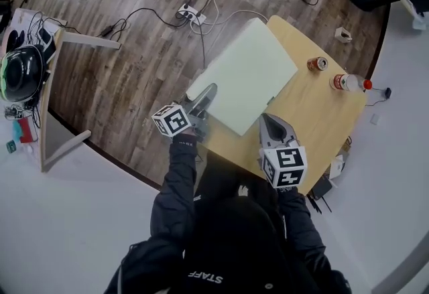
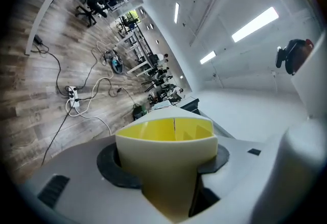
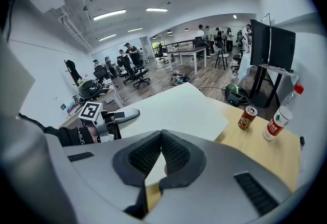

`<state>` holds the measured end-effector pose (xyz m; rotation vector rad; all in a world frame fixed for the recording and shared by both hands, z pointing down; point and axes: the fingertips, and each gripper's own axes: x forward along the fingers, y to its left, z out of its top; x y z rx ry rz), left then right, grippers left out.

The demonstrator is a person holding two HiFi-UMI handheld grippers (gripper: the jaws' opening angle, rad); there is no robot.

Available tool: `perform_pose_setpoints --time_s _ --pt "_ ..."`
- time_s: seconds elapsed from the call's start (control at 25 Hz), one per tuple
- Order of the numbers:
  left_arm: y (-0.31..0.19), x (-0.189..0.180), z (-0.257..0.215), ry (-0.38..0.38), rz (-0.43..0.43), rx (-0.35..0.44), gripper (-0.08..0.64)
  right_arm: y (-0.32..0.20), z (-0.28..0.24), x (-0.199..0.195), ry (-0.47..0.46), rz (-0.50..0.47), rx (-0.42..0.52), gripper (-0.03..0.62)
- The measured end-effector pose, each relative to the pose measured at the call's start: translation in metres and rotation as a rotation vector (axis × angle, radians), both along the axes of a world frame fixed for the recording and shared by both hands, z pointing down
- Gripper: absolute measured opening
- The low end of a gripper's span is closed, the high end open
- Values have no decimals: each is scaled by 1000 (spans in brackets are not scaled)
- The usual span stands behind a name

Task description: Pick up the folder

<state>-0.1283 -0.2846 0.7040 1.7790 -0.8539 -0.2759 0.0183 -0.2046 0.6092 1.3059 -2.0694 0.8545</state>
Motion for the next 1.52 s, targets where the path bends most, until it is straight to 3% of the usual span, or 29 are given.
perform_pose_setpoints --time_s 0.44,0.8,1.2,1.52 --pt "27 -3 -132 -127 -88 203 282 5 -84 5 -37 2 187 23" --pt "58 16 -214 -226 -123 327 282 19 -148 27 -52 40 331 21" --pt "94 60 -302 -487 -103 504 282 52 -215 50 -58 49 483 23" --pt "124 80 -358 -680 -167 619 282 70 -254 78 -57 83 593 22"
